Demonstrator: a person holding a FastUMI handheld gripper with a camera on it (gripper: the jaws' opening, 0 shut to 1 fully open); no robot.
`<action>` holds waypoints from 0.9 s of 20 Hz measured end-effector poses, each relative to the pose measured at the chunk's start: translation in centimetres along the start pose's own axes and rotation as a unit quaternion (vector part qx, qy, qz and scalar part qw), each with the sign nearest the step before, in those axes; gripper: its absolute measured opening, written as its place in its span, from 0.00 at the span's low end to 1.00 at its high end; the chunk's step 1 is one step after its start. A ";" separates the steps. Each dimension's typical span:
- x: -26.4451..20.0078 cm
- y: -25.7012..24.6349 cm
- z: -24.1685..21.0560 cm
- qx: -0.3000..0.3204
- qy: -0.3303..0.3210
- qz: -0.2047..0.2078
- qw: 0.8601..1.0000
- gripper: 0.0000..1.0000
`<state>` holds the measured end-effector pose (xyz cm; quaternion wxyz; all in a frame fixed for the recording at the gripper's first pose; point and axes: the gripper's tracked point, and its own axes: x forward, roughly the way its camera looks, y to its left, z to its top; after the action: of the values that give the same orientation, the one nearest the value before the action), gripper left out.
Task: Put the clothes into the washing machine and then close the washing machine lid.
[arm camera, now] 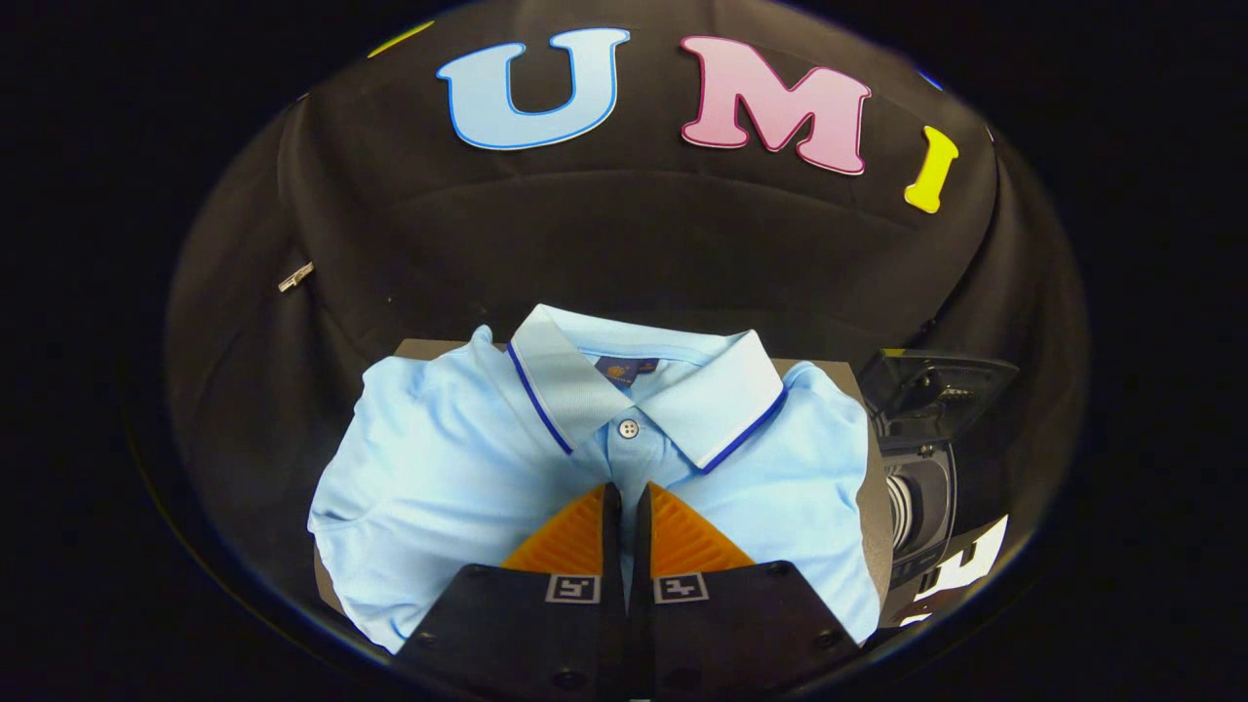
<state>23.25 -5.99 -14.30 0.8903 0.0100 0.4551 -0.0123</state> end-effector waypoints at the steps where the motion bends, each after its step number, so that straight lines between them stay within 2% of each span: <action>1: 0.1 -0.1 0.0 0.000 -0.002 0.001 1.000 0.06; 5: -0.1 -0.1 0.1 -0.001 -0.008 0.002 1.000 0.05; 11: -2.1 -0.4 1.5 0.030 -0.032 0.030 0.999 0.05; 15: -5.7 -1.5 3.7 -0.016 -0.087 0.026 0.996 0.05; 18: -9.4 -2.7 5.8 -0.049 -0.149 0.021 0.987 0.05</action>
<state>22.34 -8.78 -3.26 0.9475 -0.0257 0.3175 0.0273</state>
